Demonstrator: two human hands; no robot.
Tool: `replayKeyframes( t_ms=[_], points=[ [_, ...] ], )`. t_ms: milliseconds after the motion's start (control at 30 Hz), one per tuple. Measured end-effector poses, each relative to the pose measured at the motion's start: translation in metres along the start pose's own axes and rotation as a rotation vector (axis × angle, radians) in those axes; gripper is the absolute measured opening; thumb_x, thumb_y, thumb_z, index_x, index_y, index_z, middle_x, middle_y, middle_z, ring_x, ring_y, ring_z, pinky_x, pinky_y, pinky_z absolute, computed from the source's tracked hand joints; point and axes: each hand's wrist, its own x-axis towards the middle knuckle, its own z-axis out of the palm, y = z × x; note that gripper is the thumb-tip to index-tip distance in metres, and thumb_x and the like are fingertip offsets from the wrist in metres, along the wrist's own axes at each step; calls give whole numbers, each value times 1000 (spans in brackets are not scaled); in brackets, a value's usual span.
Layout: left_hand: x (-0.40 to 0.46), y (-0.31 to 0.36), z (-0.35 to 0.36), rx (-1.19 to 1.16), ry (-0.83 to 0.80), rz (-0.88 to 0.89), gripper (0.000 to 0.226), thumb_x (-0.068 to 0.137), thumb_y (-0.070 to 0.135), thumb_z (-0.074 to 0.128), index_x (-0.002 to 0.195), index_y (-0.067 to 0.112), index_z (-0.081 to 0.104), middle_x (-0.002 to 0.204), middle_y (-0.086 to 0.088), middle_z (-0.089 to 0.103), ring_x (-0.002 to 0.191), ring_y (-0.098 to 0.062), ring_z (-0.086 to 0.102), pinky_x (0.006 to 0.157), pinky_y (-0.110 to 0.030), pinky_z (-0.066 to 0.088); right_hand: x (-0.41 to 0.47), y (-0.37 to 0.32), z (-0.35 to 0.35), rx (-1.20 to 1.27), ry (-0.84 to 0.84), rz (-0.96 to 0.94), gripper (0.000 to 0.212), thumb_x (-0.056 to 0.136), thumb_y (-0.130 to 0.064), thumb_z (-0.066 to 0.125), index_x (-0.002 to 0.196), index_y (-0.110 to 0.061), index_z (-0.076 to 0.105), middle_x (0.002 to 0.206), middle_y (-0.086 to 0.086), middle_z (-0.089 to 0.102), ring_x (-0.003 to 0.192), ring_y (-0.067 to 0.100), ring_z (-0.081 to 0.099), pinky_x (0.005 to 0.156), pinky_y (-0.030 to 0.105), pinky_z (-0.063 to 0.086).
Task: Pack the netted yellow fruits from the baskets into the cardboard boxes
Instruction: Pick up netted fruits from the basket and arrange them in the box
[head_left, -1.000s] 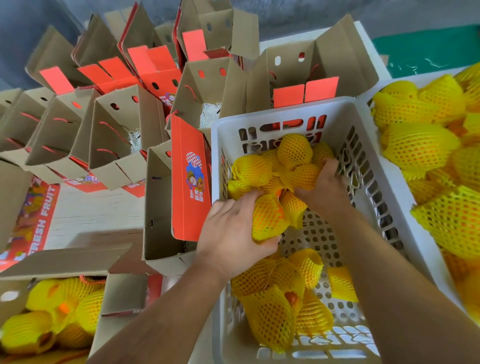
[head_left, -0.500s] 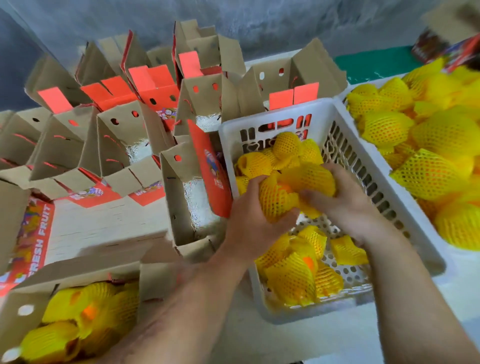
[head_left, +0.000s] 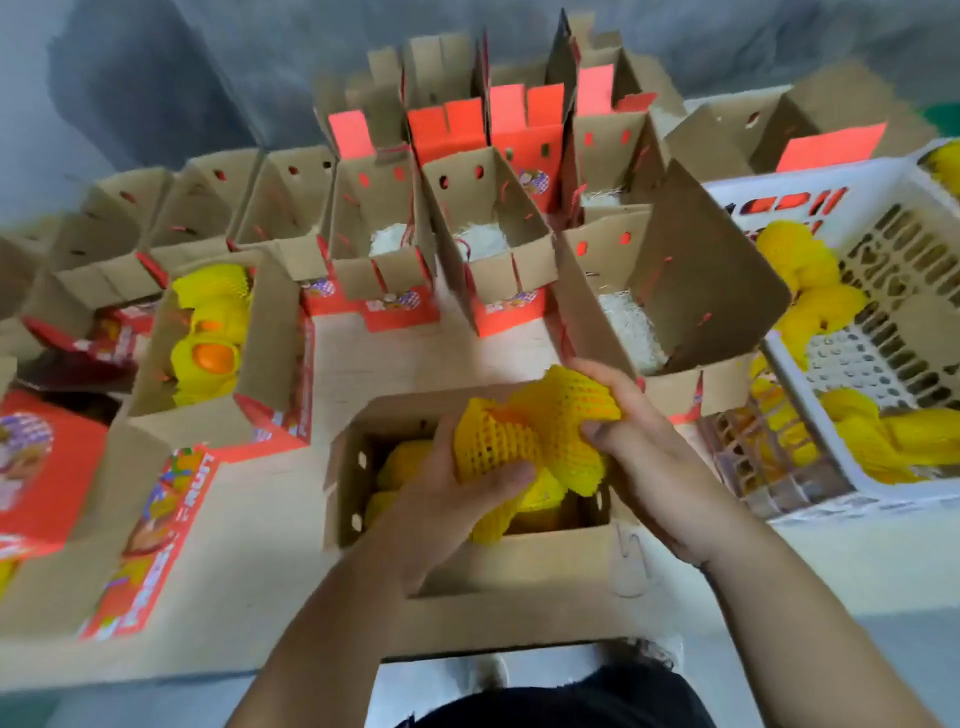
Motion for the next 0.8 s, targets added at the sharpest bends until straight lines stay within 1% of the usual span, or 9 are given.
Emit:
replayKeyframes(
  t_ms=[133,233,300,367,433,533,600,700,800],
  points=[
    [-15,-36,-66,-12,184,1,72,68,51,93,126,47,51,108,41,62,100,9,66,78,-17,57,15,28,71,-114,38,75,61,76,-29,67,130,-54,54,104,-23,69,93,-2,67,74,18,54],
    [-6,-52,-87,-333,375,-97,80,64,58,88,134,45,52,132,14,65,121,-17,65,100,-47,55,24,40,85,-199,133,128,67,67,-27,72,130,-38,52,106,-12,68,87,-5,66,70,12,51],
    [-1,-54,-90,-461,430,-143,71,62,63,86,124,46,56,126,11,68,120,-23,66,90,-50,57,24,39,80,-375,135,137,68,63,-29,72,128,-35,50,118,-2,59,100,2,61,79,14,48],
    [0,-57,-86,-416,439,-110,67,59,69,85,118,53,56,121,19,68,120,-19,66,82,-43,56,24,34,72,-650,-18,133,73,62,-33,74,130,-38,47,124,-2,43,116,11,49,94,19,40],
    [1,-64,-83,-314,446,-49,75,63,65,86,129,52,53,131,15,66,125,-20,63,95,-50,53,30,34,69,-811,-281,153,74,69,-27,78,136,-38,48,127,-9,39,120,7,44,97,12,35],
    [6,-69,-83,-319,436,-3,79,66,59,89,135,45,53,134,5,67,124,-25,64,105,-58,50,47,47,88,-1070,-557,168,59,89,-14,74,142,-28,54,134,-10,51,110,-1,52,93,12,39],
    [9,-69,-83,-368,429,-39,80,62,61,90,132,48,53,129,8,69,121,-24,67,104,-59,51,63,58,102,-1241,-570,88,38,94,-11,69,131,-20,64,123,0,57,93,-1,64,82,19,52],
    [10,-70,-81,-316,400,-82,89,59,63,88,137,50,47,126,15,69,118,-14,66,103,-51,53,69,72,113,-1229,-598,211,49,92,-19,74,139,-27,61,128,5,37,123,18,49,107,29,43],
    [11,-72,-77,-220,403,-81,83,73,43,91,140,41,43,114,19,67,93,13,65,79,-12,55,71,64,116,-1198,-571,311,58,93,-23,73,147,-29,53,142,6,41,136,26,44,113,28,35]
  ],
)
